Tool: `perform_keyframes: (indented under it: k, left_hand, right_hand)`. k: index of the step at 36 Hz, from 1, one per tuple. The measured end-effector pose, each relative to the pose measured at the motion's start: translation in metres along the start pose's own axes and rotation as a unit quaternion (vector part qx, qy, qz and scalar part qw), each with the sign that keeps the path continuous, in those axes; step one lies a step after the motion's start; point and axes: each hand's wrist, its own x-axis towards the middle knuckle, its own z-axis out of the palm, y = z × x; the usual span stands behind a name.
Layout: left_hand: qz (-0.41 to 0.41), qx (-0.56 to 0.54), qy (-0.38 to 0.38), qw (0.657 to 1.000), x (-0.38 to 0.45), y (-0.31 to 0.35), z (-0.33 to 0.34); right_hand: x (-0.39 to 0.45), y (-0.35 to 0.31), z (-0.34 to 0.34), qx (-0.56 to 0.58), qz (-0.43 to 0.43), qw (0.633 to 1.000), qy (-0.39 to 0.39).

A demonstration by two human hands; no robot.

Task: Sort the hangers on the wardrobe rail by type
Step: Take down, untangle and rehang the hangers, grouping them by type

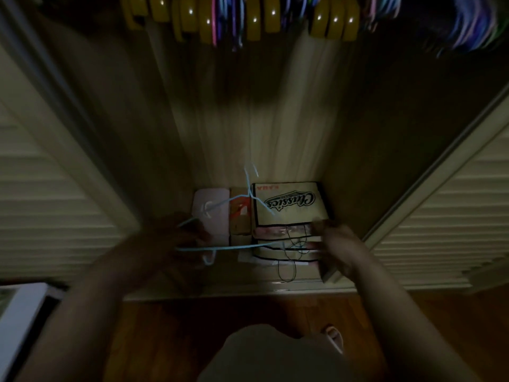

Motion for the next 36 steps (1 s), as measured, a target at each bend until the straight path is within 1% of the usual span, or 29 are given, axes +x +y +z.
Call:
perform_keyframes:
  k: [2, 3, 4, 6, 7, 9, 11, 12, 14, 16, 17, 19, 21, 23, 24, 25, 26, 28, 29, 32, 36]
  left_hand:
    - [0.003, 0.139, 0.033, 0.990, 0.021, -0.005, 0.036]
    - [0.017, 0.201, 0.036, 0.979, 0.028, -0.007, 0.055]
    - [0.040, 0.260, 0.034, 0.964, 0.035, -0.011, 0.074]
    - [0.098, 0.387, 0.017, 0.917, 0.038, -0.019, 0.109]
    - [0.121, 0.435, 0.018, 0.892, 0.039, -0.023, 0.126]
    - [0.144, 0.498, 0.045, 0.854, 0.036, -0.030, 0.150]
    - [0.160, 0.502, 0.046, 0.849, 0.036, -0.032, 0.162]
    - [0.176, 0.486, 0.030, 0.855, 0.037, -0.031, 0.165]
    - [0.212, 0.456, -0.022, 0.864, 0.041, -0.027, 0.169]
    - [0.234, 0.436, -0.089, 0.864, 0.048, -0.016, 0.166]
    - [0.245, 0.442, -0.114, 0.855, 0.049, -0.008, 0.163]
    - [0.298, 0.471, -0.123, 0.821, 0.053, 0.027, 0.157]
    - [0.388, 0.470, -0.057, 0.791, 0.050, 0.077, 0.151]
    - [0.480, 0.443, 0.046, 0.755, 0.042, 0.134, 0.141]
    - [0.541, 0.431, 0.097, 0.716, 0.038, 0.170, 0.137]
    - [0.581, 0.422, 0.136, 0.682, 0.032, 0.192, 0.130]
    - [0.615, 0.414, 0.179, 0.647, 0.026, 0.229, 0.126]
    - [0.626, 0.433, 0.248, 0.600, 0.018, 0.280, 0.115]
    - [0.627, 0.450, 0.289, 0.567, 0.014, 0.305, 0.112]
    - [0.582, 0.523, 0.371, 0.500, 0.021, 0.357, 0.102]
    - [0.506, 0.584, 0.425, 0.471, 0.035, 0.395, 0.088]
  right_hand:
    - [-0.010, -0.008, 0.021, 0.051, 0.029, 0.990, -0.128]
    - [-0.014, -0.012, 0.030, 0.063, 0.038, 0.982, -0.174]
    - [-0.019, -0.016, 0.039, 0.077, 0.048, 0.976, -0.200]
    - [-0.021, -0.018, 0.052, 0.106, 0.060, 0.971, -0.208]
    - [-0.026, -0.022, 0.055, 0.119, 0.062, 0.972, -0.193]
    - [-0.025, -0.020, 0.053, 0.144, 0.048, 0.977, -0.151]
    - [-0.021, -0.018, 0.045, 0.148, 0.041, 0.980, -0.124]
    - [-0.021, -0.019, 0.040, 0.154, 0.037, 0.981, -0.114]
    - [-0.017, -0.022, 0.028, 0.162, 0.019, 0.983, -0.084]
    - [-0.020, -0.035, 0.014, 0.145, -0.015, 0.988, -0.049]
    - [-0.019, -0.041, 0.005, 0.128, -0.035, 0.991, -0.029]
    - [-0.017, -0.062, -0.027, 0.088, -0.082, 0.992, 0.025]
    - [-0.020, -0.084, -0.060, 0.074, -0.125, 0.988, 0.058]
    - [-0.026, -0.103, -0.090, 0.071, -0.147, 0.984, 0.073]
    - [-0.030, -0.118, -0.104, 0.068, -0.166, 0.981, 0.077]
    - [-0.032, -0.120, -0.113, 0.062, -0.170, 0.981, 0.074]
    - [-0.039, -0.137, -0.125, 0.056, -0.190, 0.978, 0.072]
    - [-0.046, -0.156, -0.140, 0.037, -0.212, 0.975, 0.061]
    - [-0.050, -0.169, -0.147, 0.028, -0.228, 0.971, 0.061]
    - [-0.057, -0.203, -0.156, -0.001, -0.239, 0.968, 0.074]
    - [-0.057, -0.237, -0.160, -0.039, -0.260, 0.960, 0.099]
